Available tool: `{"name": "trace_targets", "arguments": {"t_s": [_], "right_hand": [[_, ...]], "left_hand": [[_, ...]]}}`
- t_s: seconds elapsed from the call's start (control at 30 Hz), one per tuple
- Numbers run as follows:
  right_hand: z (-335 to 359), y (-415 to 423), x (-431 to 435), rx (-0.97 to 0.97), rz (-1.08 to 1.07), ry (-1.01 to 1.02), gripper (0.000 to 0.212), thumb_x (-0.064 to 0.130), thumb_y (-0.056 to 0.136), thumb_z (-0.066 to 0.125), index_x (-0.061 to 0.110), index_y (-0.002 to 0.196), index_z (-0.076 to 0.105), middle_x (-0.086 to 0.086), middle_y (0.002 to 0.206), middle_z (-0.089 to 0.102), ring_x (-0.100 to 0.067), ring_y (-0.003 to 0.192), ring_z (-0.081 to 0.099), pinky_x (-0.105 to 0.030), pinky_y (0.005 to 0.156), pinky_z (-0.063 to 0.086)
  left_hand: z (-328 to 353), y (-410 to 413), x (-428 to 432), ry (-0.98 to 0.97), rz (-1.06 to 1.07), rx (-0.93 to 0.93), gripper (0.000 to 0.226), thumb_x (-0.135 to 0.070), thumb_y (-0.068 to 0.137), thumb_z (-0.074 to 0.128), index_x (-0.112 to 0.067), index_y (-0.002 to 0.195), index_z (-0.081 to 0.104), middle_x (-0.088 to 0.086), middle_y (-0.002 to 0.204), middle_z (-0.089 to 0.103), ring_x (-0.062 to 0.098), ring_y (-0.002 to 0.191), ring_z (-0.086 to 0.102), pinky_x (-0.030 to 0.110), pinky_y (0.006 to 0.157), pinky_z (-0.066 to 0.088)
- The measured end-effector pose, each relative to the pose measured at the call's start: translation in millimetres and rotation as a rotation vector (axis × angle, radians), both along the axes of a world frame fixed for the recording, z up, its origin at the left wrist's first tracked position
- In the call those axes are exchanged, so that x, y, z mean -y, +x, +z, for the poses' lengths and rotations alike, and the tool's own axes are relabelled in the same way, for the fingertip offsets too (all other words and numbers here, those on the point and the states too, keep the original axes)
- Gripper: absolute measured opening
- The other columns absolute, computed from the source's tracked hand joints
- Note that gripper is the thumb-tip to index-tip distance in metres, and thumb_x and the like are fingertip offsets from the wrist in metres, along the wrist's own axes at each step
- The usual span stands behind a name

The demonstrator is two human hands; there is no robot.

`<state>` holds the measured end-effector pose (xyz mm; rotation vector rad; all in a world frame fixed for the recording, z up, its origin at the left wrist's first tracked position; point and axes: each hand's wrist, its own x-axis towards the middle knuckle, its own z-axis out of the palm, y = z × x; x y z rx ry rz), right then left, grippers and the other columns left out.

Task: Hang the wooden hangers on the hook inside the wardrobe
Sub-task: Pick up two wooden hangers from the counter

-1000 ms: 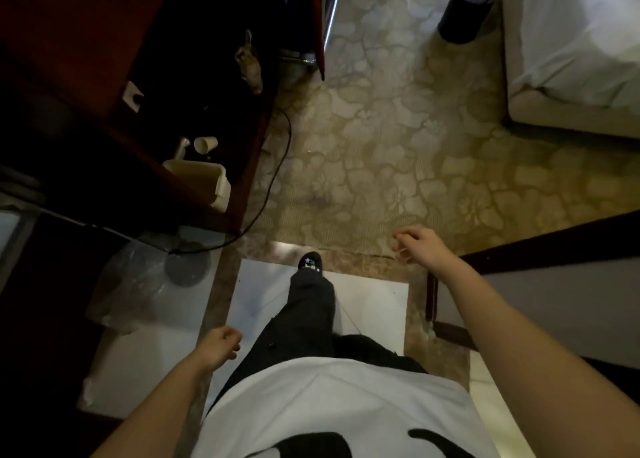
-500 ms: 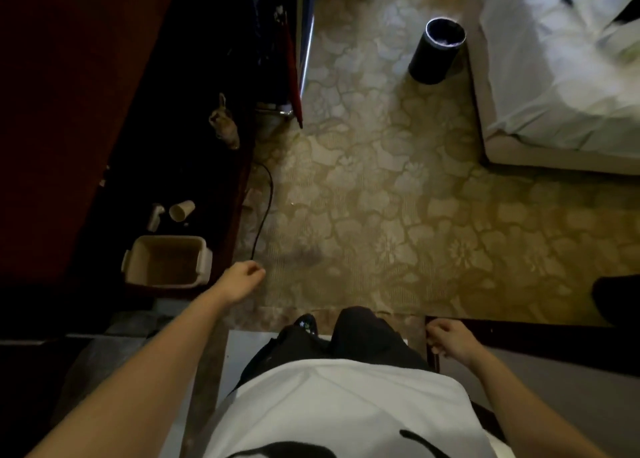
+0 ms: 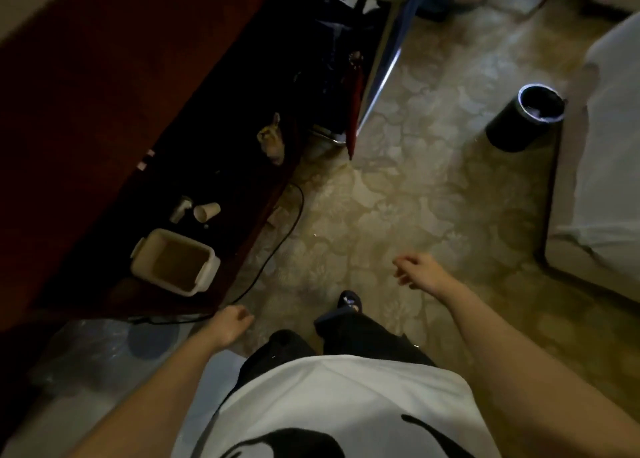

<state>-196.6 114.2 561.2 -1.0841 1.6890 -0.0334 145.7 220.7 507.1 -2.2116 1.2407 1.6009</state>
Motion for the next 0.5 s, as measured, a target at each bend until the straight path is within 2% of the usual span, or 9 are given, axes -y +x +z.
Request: {"name": "trace_targets", "arguments": {"t_s": [0.07, 0.2, 0.3, 0.5], "right_hand": [[15.1, 5.9, 50.5, 0.063, 0.019, -0.059, 0.029, 0.012, 0.097, 0.040, -0.004, 0.114, 0.057, -0.011, 0.084, 0.058, -0.014, 0.061, 0.051, -0.024, 0.057, 0.037], [44.6, 23.4, 126.6, 0.158, 0.142, -0.144, 0.030, 0.013, 0.098, 0.038, -0.001, 0.118, 0.056, -0.011, 0.093, 0.058, -0.019, 0.072, 0.055, -0.023, 0.061, 0.039], [55.9, 36.5, 164.5, 0.187, 0.237, -0.151, 0.029, 0.013, 0.098, 0.038, 0.002, 0.118, 0.056, -0.012, 0.098, 0.059, -0.021, 0.080, 0.056, -0.023, 0.062, 0.039], [75.2, 75.9, 231.9, 0.254, 0.437, -0.224, 0.023, 0.014, 0.098, 0.040, 0.011, 0.113, 0.057, -0.006, 0.094, 0.062, -0.019, 0.085, 0.058, -0.022, 0.065, 0.042]], "left_hand": [[-1.1, -14.3, 5.2, -0.005, 0.107, -0.018, 0.020, -0.018, 0.096, 0.046, -0.007, 0.106, 0.058, 0.017, 0.109, 0.062, 0.025, 0.097, 0.058, 0.039, 0.088, 0.048], [3.2, -37.2, 19.4, -0.012, 0.252, -0.045, 0.014, -0.016, 0.096, 0.044, -0.014, 0.093, 0.057, 0.008, 0.091, 0.060, 0.018, 0.083, 0.056, 0.027, 0.073, 0.045], [11.9, -46.1, 36.2, -0.027, 0.305, -0.055, 0.019, -0.016, 0.096, 0.045, -0.016, 0.079, 0.055, 0.007, 0.079, 0.055, 0.017, 0.074, 0.052, 0.028, 0.072, 0.043], [53.8, -37.4, 129.2, -0.236, 0.235, -0.048, 0.010, -0.022, 0.096, 0.046, -0.024, 0.092, 0.055, -0.003, 0.092, 0.056, 0.015, 0.094, 0.055, 0.026, 0.078, 0.044]]}}
